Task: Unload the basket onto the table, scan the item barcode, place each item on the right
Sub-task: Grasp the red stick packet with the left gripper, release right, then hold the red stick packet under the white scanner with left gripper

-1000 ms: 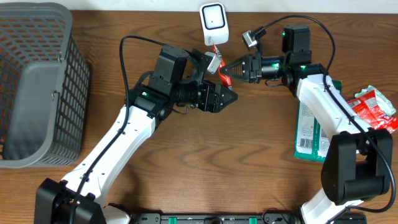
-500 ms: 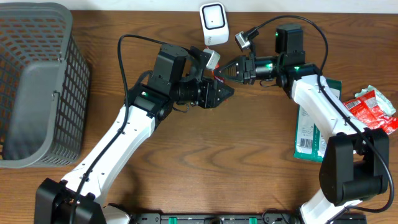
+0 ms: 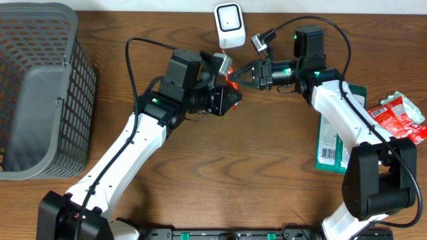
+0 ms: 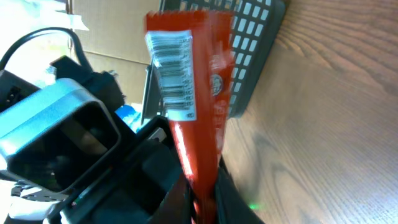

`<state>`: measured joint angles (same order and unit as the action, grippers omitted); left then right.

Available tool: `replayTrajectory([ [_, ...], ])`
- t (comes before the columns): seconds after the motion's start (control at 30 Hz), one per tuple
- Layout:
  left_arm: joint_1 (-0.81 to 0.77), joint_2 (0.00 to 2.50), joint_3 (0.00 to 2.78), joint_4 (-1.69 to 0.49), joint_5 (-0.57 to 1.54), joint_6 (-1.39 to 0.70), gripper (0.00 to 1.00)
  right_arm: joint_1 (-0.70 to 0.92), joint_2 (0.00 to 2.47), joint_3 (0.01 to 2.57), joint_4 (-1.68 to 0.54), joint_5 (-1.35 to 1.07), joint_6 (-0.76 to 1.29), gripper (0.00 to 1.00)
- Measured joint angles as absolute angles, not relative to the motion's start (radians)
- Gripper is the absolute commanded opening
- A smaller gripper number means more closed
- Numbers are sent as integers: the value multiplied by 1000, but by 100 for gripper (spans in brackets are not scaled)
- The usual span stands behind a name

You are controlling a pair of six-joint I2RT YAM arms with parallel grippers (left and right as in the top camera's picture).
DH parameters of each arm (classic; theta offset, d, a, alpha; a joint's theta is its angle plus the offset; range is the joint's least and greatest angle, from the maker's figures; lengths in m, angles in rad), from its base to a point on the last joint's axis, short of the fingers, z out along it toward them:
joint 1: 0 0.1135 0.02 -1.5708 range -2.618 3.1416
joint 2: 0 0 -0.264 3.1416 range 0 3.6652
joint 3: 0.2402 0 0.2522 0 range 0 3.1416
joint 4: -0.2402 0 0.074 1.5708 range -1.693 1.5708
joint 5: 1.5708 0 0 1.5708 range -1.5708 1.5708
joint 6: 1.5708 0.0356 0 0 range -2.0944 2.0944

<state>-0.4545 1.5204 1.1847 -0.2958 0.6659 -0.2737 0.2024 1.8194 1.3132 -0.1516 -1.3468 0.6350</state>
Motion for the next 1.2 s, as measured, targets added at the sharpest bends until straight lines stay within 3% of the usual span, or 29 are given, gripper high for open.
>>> replayTrajectory([
  [0.07, -455, 1520, 1185, -324, 658, -274, 7, 202, 1819, 1313, -148, -1325, 630, 39],
  [0.13, -455, 1520, 1185, -349, 651, -273, 7, 200, 1819, 1313, -145, -1295, 609, 44],
  [0.43, -455, 1520, 1185, -492, 678, -176, 7, 156, 1819, 1313, -219, -1210, 550, 41],
  [0.63, -455, 1522, 1206, -750, 760, 0, 7, 104, 1819, 1313, -572, -1069, 382, 40],
  [0.97, -455, 1552, 1754, -1314, 492, 106, 7, 102, 1819, 1312, -910, -529, 271, 51],
  [1.03, -455, 1596, 1944, -1460, 411, 109, 7, 102, 1819, 1311, -970, -449, 247, 56],
  [1.07, -455, 1613, 1993, -1487, 386, 109, 7, 102, 1819, 1311, -985, -411, 238, 90],
  [1.1, -455, 1647, 2063, -1537, 351, 109, 7, 102, 1819, 1311, -995, -385, 230, 99],
  [1.2, -455, 1745, 2148, -1541, 265, 109, 7, 102, 1819, 1311, -1005, -316, 215, 99],
])
